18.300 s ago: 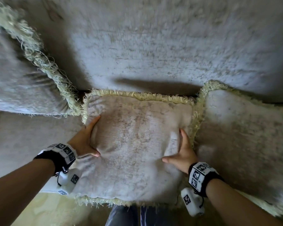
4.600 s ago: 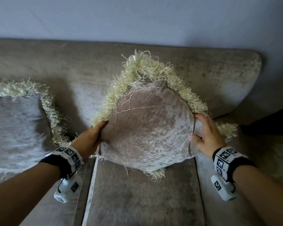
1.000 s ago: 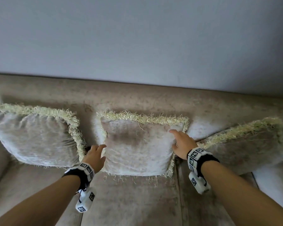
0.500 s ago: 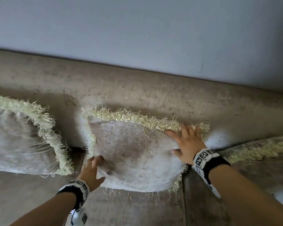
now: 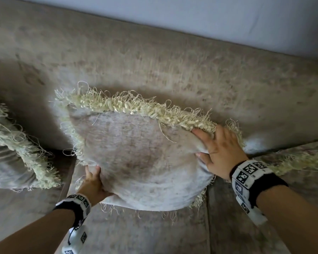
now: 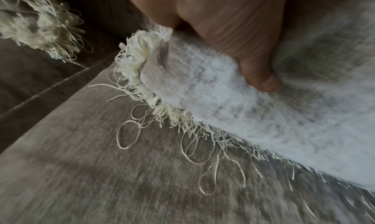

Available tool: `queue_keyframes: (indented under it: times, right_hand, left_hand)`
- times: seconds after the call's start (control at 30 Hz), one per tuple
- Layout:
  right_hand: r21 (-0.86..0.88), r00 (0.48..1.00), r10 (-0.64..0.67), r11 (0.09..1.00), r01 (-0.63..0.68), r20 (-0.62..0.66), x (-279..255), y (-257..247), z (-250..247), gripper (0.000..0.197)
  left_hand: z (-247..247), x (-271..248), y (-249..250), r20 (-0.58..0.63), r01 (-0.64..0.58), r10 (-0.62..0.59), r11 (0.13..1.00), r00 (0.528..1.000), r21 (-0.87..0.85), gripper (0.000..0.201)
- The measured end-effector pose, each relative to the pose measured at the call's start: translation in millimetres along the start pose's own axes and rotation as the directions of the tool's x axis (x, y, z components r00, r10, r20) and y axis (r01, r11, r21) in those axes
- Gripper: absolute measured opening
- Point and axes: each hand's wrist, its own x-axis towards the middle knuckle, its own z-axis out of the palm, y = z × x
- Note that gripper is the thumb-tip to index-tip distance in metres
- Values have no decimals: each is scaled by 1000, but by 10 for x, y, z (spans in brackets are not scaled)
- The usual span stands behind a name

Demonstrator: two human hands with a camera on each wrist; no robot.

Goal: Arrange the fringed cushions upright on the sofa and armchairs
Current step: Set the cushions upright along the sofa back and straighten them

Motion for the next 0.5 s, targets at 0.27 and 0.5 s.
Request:
queue_keyframes:
  times: [0.27, 0.5]
  right_hand:
    - [39, 999, 38, 998, -39, 25, -138, -70, -180, 91]
    - [-15, 993, 110, 994, -111, -44, -505, 163, -458, 97]
  left_hand:
    - [-196, -381, 188, -21, -7, 6, 1000, 1000, -9, 105]
    - [-724, -805, 483, -65, -206, 211, 975, 975, 85, 114]
